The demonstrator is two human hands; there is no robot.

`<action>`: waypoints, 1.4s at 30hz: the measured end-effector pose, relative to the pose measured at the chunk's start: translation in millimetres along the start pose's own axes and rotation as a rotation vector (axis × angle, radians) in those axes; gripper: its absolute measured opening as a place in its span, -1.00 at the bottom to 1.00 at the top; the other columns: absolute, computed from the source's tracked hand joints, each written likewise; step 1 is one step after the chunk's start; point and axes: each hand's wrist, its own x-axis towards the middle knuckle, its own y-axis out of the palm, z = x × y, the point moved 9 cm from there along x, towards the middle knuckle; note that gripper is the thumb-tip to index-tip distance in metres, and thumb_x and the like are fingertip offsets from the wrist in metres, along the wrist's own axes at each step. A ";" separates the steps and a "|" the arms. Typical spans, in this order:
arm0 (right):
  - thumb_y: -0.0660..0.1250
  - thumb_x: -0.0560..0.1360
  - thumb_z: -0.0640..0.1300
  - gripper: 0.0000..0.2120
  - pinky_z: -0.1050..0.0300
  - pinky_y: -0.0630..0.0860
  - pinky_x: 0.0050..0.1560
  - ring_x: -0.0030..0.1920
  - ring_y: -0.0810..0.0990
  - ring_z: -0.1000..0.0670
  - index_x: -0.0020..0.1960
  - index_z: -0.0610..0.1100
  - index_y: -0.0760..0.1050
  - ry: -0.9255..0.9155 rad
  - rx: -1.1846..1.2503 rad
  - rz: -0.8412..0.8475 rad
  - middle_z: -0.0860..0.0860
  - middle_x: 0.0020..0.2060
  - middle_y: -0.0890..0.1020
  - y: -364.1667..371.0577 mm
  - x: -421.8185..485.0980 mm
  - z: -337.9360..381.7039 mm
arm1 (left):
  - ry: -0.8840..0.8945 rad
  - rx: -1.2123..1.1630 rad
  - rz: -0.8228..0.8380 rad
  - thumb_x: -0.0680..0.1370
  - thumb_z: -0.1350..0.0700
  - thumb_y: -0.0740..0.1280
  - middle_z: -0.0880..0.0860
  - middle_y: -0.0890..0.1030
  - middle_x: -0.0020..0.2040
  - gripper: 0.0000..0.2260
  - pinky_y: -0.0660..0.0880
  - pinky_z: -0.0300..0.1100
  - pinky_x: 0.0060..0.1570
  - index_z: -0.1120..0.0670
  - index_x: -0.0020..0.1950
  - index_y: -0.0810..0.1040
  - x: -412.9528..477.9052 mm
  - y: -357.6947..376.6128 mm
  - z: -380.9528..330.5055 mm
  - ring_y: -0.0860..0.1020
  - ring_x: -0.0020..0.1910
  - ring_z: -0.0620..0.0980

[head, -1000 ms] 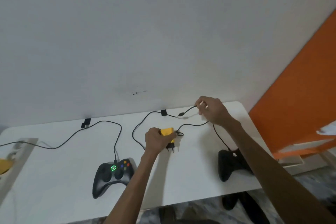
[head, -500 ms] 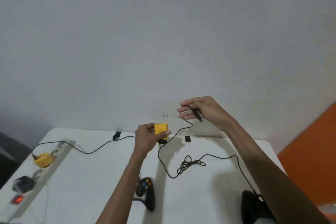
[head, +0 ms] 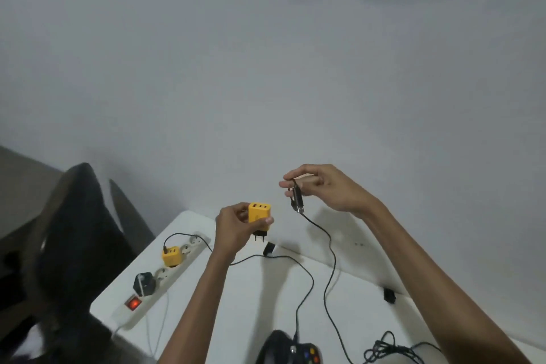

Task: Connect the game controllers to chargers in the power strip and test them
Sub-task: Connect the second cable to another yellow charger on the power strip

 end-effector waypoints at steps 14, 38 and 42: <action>0.56 0.40 -0.13 -0.89 0.15 0.61 0.01 -0.09 0.69 0.00 -0.27 -0.06 0.67 -0.106 -0.321 -0.104 -0.04 -0.13 0.69 92.4 186.5 40.6 | 0.009 0.124 -0.088 0.26 0.22 0.66 0.10 0.73 -0.18 -0.71 0.66 -0.18 -0.19 0.14 -0.08 0.69 122.0 -171.2 32.5 0.68 -0.24 -0.01; 0.57 0.36 -0.16 -0.90 0.41 0.40 -0.26 -0.34 0.56 0.27 -0.13 -0.07 0.74 0.206 -0.344 -0.078 0.18 -0.36 0.68 200.4 290.4 -121.6 | -0.214 0.241 0.194 0.19 0.16 0.68 0.07 0.73 -0.25 -0.65 0.60 -0.17 -0.17 0.00 -0.17 0.59 198.8 -184.9 210.3 0.68 -0.25 -0.04; 0.57 0.37 -0.16 -0.89 0.47 0.39 -0.30 -0.36 0.56 0.30 -0.10 -0.08 0.74 0.213 -0.361 -0.094 0.21 -0.34 0.67 207.8 288.8 -132.8 | -0.216 0.240 0.162 0.19 0.18 0.68 0.13 0.71 -0.26 -0.66 0.53 -0.32 -0.32 0.01 -0.20 0.58 196.8 -182.0 219.0 0.69 -0.23 0.03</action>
